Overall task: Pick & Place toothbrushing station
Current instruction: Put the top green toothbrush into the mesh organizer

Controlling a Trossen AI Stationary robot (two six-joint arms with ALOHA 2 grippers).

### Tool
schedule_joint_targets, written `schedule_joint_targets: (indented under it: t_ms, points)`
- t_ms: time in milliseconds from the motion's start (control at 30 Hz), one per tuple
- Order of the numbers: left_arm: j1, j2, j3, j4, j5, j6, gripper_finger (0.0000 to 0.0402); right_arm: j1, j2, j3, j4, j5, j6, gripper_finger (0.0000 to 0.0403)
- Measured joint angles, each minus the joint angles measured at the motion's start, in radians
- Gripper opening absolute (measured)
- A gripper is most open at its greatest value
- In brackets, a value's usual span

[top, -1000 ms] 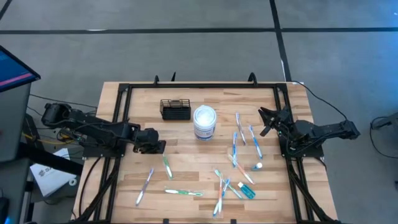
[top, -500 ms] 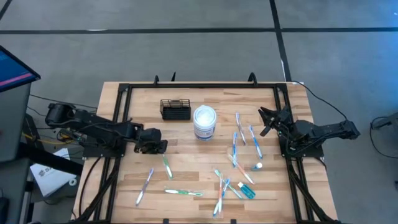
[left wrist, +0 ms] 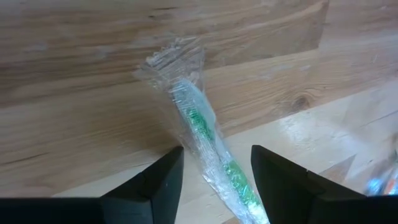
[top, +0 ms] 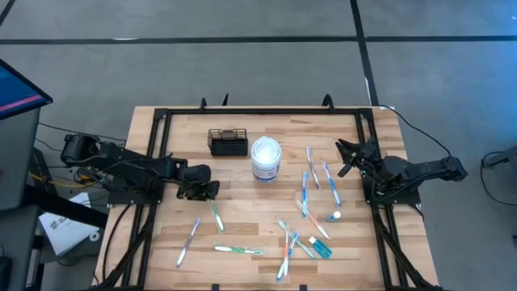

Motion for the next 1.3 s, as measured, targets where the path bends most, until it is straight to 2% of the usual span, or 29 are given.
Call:
schedule_joint_targets:
  t_ms: [533,700,800,900,1300]
  points:
    - [0.000,0.011,-0.002,0.002,-0.049,0.066,0.0091,0.000,0.000,0.000,0.000,0.000,0.001,0.0069]
    - [-0.003,0.011,-0.002,0.006,-0.119,0.113,0.0062,0.000,0.000,0.000,0.000,0.000,0.002,0.0069]
    - [-0.001,0.012,-0.002,0.014,-0.198,0.135,0.0036,0.000,0.000,0.000,0.000,0.000,0.002,0.0069]
    - [-0.001,0.013,-0.002,0.013,-0.209,0.160,0.0009,0.000,0.000,0.000,0.000,0.000,0.002,0.0069]
    - [-0.001,0.002,-0.004,0.051,-0.214,0.268,0.0001,0.000,0.000,0.000,0.000,0.000,0.002,0.0069]
